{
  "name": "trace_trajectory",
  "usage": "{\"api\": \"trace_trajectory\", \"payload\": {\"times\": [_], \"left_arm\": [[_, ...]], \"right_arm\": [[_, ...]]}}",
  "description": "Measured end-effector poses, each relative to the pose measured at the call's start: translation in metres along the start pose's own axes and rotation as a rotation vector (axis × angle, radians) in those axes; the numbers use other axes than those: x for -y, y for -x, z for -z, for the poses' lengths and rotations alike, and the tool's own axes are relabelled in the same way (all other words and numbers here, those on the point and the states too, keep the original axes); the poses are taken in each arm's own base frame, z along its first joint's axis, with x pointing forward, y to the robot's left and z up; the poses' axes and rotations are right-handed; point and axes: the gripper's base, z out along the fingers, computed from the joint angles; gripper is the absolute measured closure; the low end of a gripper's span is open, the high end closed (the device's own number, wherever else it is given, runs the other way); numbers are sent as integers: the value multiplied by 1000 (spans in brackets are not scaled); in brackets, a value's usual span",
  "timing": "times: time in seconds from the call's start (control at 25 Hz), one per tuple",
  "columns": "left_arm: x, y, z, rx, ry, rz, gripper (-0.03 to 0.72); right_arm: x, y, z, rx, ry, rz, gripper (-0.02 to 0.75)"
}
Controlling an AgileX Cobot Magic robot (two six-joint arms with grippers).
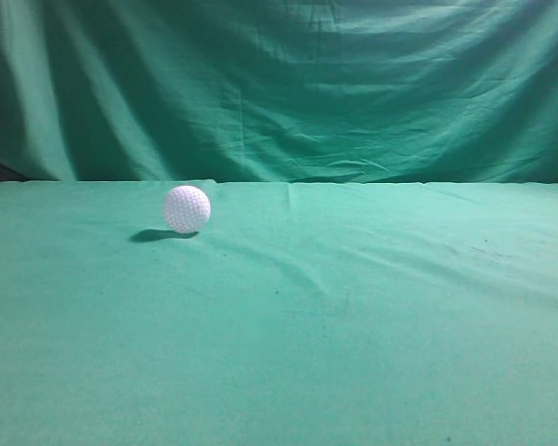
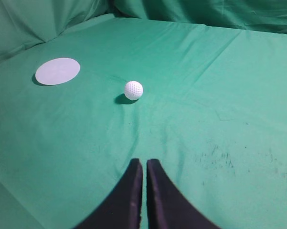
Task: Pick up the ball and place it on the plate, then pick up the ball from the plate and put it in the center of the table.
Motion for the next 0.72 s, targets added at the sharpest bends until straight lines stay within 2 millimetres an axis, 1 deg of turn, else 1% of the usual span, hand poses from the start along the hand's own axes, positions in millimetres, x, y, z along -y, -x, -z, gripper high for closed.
{"api": "trace_trajectory", "payload": {"times": [0.16, 0.2, 0.64, 0.72], "left_arm": [[0, 0, 0, 0, 0, 0, 631], [0, 0, 0, 0, 0, 0, 631], [0, 0, 0, 0, 0, 0, 631], [0, 0, 0, 0, 0, 0, 631]], "right_arm": [[0, 0, 0, 4, 0, -1, 738], [0, 0, 0, 4, 0, -1, 689], [1, -4, 0, -48, -7, 0, 689], [2, -4, 1, -40, -26, 22, 689]]}}
